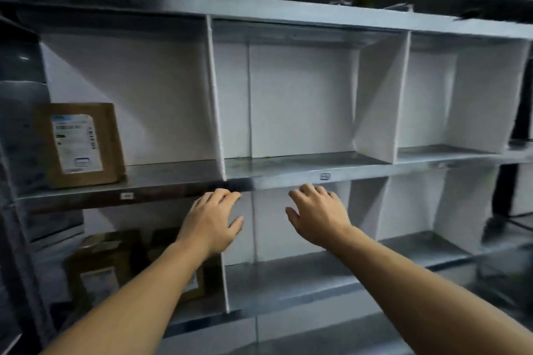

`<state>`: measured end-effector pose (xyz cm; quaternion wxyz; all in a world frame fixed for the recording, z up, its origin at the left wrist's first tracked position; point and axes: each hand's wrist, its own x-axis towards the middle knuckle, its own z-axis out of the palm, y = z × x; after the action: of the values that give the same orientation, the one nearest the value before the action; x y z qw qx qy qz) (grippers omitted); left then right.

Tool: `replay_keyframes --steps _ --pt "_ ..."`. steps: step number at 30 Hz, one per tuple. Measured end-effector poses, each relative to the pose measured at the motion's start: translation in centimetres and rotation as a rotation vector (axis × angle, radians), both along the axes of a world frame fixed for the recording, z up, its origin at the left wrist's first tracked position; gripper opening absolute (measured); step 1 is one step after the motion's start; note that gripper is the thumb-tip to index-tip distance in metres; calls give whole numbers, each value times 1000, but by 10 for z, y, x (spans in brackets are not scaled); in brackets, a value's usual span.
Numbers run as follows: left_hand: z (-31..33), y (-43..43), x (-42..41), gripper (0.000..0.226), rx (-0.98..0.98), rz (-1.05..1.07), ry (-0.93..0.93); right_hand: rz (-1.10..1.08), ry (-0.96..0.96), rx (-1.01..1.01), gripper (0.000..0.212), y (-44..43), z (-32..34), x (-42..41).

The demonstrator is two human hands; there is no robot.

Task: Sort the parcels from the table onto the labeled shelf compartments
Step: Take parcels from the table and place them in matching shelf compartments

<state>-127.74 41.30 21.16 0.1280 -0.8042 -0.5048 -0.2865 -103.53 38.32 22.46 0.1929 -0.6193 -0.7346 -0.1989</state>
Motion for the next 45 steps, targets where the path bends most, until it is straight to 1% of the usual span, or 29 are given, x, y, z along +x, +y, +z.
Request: replay_keyframes --steps 5,10,15,22,30,35,41,45 --pt "-17 -21 133 52 -29 -173 5 -195 -22 -85 39 -62 -28 126" --pt "-27 -45 272 52 -39 -402 49 -439 8 -106 28 -130 -51 245" --pt "-35 -61 391 53 -47 -602 132 -708 80 -122 37 -187 -66 337" --pt "-48 -92 560 51 -111 -885 123 -977 107 -188 47 -266 -76 463" --pt "-74 -84 739 51 -176 -1043 131 -1148 160 -284 46 -277 -88 592" --pt "-96 -76 834 53 -228 -1114 152 -1263 192 -322 46 -271 -98 663" --pt "-112 -79 924 53 -248 -1206 178 -1339 275 -325 46 -274 -114 731" --pt "-122 -79 980 54 -246 -1214 204 -1328 322 -327 47 -272 -123 784"
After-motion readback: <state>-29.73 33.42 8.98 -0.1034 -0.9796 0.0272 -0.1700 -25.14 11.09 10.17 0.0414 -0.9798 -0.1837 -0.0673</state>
